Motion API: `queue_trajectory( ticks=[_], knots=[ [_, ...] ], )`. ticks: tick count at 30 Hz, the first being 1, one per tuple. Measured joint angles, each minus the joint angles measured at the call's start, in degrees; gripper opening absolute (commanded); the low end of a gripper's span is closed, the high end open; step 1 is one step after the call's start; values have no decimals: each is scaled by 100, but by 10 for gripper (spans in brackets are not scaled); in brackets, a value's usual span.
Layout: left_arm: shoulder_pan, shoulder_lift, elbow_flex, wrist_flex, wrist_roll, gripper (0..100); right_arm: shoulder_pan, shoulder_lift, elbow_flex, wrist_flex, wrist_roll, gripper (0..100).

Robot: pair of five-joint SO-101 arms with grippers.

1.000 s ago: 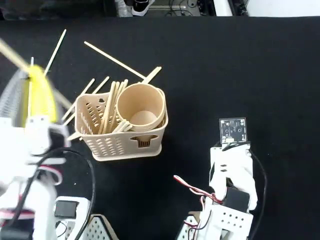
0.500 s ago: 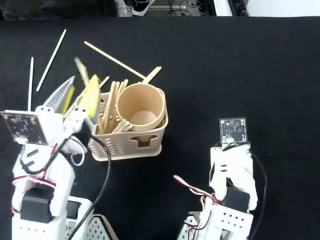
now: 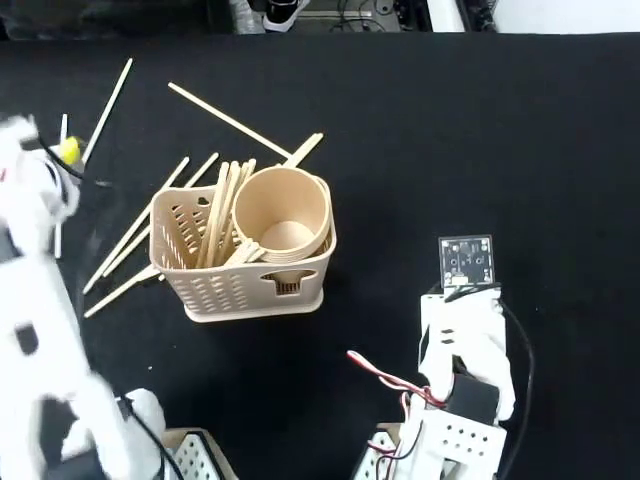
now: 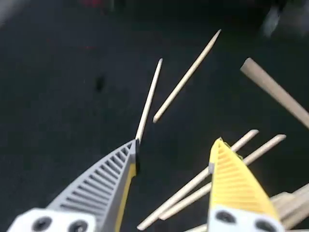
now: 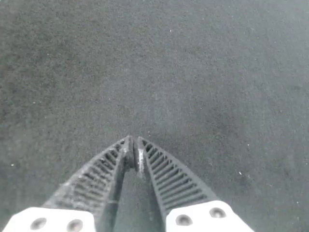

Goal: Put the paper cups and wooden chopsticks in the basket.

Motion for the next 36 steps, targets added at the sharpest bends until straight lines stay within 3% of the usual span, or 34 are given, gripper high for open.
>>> queue_trajectory(
  ticks=[9, 25, 31, 36],
  knots=[
    [-352, 4044, -2022, 44, -492, 242, 0, 0, 0, 0, 0, 14],
    [-123, 8712, -6778, 70, -519, 215, 0, 0, 0, 0, 0, 14],
    [-35, 10040, -8484, 809, -510, 36, 0, 0, 0, 0, 0, 14],
    [-62, 10708, -9978, 1688, -527, 30, 0, 0, 0, 0, 0, 14]
  ],
)
